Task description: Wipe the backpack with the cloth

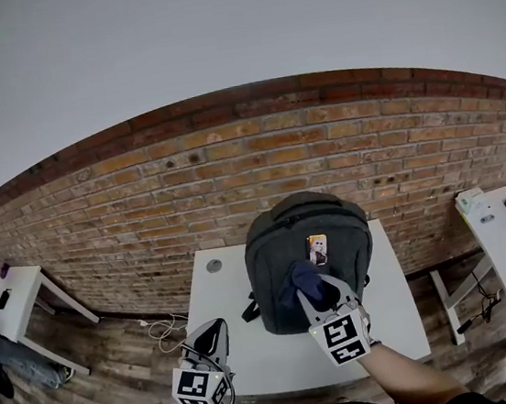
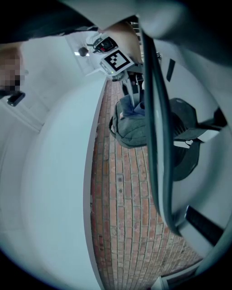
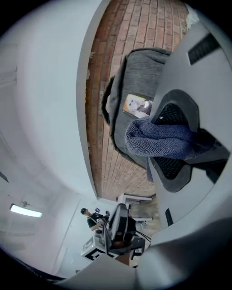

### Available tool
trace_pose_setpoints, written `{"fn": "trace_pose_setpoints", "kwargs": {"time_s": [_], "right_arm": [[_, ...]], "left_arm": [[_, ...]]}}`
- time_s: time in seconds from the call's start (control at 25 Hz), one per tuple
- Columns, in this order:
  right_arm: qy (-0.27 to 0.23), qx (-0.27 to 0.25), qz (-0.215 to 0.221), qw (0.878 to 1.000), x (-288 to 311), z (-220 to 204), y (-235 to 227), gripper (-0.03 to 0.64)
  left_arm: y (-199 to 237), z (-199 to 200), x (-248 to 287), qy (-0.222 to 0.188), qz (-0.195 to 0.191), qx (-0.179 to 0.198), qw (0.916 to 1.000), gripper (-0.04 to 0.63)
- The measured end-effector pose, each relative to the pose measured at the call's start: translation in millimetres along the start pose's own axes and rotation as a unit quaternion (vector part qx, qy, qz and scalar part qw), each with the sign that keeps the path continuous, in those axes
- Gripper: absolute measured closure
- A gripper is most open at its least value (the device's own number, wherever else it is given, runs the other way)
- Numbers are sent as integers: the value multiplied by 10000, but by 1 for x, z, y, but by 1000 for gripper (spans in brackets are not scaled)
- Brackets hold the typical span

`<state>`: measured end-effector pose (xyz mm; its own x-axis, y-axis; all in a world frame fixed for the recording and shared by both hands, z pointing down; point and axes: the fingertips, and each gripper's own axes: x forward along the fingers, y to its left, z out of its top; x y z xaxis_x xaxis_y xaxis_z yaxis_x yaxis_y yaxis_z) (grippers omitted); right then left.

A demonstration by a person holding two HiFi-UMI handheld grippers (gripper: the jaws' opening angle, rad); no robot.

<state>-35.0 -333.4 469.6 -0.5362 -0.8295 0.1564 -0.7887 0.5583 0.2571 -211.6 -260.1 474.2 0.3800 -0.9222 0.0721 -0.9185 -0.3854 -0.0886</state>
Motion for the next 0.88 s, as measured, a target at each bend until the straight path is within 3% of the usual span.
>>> {"fn": "trace_pose_setpoints", "kwargs": {"time_s": [0.52,0.68,0.88], "right_arm": [[-646,-80,-767,9949,32,105,-73,485],[-658,35,-660,9956,40,113,-68,485],[-439,-102,-199,9988,47,90,-26,485]], "left_arm": [[15,-6,3,26,-46,-27,10000,598],[19,-7,4,67,-37,0,10000,598],[21,-7,10,61,-22,-8,10000,598]]}}
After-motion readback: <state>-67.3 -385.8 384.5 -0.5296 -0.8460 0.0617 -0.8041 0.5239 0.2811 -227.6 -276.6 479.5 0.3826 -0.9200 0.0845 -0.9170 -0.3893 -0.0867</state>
